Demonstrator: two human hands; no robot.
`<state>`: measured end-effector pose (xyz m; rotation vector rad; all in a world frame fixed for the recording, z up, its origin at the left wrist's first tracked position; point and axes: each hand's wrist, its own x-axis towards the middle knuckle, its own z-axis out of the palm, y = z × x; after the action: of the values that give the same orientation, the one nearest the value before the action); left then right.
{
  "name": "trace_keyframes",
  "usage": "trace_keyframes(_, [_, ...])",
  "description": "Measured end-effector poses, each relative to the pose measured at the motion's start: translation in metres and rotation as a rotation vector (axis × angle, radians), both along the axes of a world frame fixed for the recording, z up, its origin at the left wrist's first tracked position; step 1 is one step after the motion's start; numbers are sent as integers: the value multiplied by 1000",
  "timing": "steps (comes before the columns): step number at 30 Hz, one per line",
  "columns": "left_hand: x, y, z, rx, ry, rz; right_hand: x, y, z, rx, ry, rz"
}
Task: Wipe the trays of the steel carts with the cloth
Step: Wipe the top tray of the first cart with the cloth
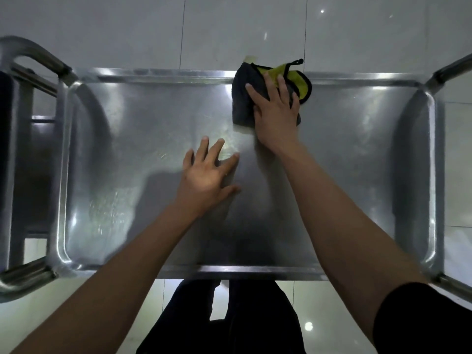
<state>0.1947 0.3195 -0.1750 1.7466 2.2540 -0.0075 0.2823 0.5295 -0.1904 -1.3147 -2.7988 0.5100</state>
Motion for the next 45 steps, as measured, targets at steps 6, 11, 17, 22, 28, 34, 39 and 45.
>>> trace_keyframes(6, [-22, -10, 6, -43, -196, 4, 39, -62, 2, 6, 8, -4])
trace_keyframes(11, [-21, -10, 5, -86, -161, -48, 95, -156, 2, 8, 5, -47])
trace_keyframes(17, [-10, -10, 12, -161, -16, -16, 158, -272, 3, 33, 2, -54])
trace_keyframes(22, [-31, -30, 11, -145, -56, 72, 175, -317, 4, -20, 14, -107])
trace_keyframes(28, [-53, -43, 5, -84, -4, 26, 167, -313, 4, -39, 23, -111])
trace_keyframes(34, [-60, -48, 3, 34, -40, 43, 122, -268, 2, 57, -7, -69])
trace_keyframes(39, [-80, -44, 6, 31, -107, 63, 63, -194, -8, 12, 43, -56])
trace_keyframes(45, [-85, -42, 14, -30, -158, 155, -6, -104, -11, 14, 36, 15])
